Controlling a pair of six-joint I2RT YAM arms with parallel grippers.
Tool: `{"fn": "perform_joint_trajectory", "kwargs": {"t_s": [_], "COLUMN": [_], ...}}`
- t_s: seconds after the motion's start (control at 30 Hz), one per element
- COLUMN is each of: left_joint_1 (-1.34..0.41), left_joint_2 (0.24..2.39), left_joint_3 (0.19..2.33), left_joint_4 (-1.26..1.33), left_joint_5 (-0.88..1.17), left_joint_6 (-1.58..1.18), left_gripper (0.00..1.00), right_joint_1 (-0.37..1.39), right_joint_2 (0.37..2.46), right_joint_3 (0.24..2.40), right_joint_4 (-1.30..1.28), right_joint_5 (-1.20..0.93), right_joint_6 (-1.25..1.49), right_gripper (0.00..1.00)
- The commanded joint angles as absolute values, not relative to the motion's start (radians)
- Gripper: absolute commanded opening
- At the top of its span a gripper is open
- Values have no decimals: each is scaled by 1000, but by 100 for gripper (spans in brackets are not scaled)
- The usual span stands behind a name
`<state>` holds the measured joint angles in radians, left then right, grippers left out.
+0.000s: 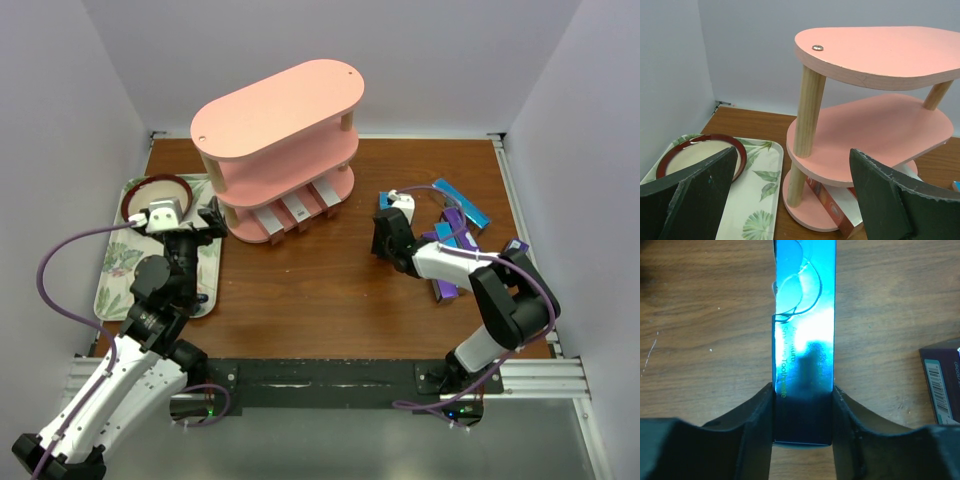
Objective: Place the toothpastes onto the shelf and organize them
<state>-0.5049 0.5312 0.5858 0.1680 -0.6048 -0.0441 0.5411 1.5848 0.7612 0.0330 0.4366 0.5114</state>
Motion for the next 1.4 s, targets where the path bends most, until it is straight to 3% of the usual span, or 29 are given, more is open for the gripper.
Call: {"fn": "perform_joint_trajectory", "kwargs": {"t_s": [0.0,0.4,0.67,1.1,1.37], "left_joint_1": [-497,-494,-492,-485,-476], "left_joint_2": [535,532,529,534,535], "left_joint_3": [626,627,627,629,630], "left_joint_4": [192,189,189,189,189], "left_joint_5": [-592,-584,-565,-535,-518], "left_joint_6": [-67,-69,-72,-74,-81], "left_gripper": [100,100,100,100,100], "right_joint_1": [540,538,526,523,531], "right_joint_2": [1562,1338,1174,1203,1356], "right_joint_3": [749,726,750,945,1069], "right_joint_4": [75,84,74,87,234], "right_joint_5": [428,313,115,-208,-382], "right_joint_6": [509,476,466,590,767], "right_gripper": [33,29,29,29,32]}}
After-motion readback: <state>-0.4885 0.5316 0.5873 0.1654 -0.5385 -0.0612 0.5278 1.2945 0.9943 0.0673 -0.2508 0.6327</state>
